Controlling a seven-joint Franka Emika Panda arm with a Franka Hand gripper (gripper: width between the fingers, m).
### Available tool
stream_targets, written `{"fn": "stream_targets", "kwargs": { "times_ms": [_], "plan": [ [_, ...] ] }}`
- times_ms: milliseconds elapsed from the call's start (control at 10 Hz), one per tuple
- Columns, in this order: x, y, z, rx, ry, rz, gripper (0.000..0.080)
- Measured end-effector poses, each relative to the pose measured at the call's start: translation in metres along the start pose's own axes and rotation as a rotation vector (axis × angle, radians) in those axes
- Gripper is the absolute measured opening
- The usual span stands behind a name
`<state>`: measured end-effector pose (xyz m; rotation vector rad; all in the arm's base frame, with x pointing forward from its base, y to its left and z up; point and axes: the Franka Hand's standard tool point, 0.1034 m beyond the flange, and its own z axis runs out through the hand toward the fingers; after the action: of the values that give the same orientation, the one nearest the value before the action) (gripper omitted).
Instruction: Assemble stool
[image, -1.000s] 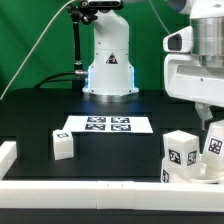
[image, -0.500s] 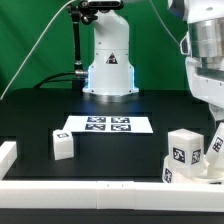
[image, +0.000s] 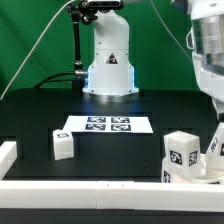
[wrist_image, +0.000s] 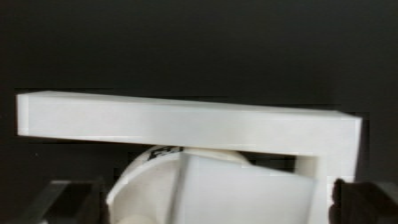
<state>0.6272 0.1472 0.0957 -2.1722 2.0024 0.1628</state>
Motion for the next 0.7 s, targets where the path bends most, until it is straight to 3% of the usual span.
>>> {"fn": "stream_targets", "kwargs": {
  "times_ms": [100, 600, 700],
  "plan": [
    [-0.0025, -0.0025, -0.0057, 0.008, -0.002, -0.024, 0.0645],
    [-0.0013, -0.0019, -0.0033, 0.007, 0.000, -0.331, 0.0648],
    [-0.0004, -0.0004, -0.0029, -0.004, 0.009, -0.479, 0.0648]
  ]
}}
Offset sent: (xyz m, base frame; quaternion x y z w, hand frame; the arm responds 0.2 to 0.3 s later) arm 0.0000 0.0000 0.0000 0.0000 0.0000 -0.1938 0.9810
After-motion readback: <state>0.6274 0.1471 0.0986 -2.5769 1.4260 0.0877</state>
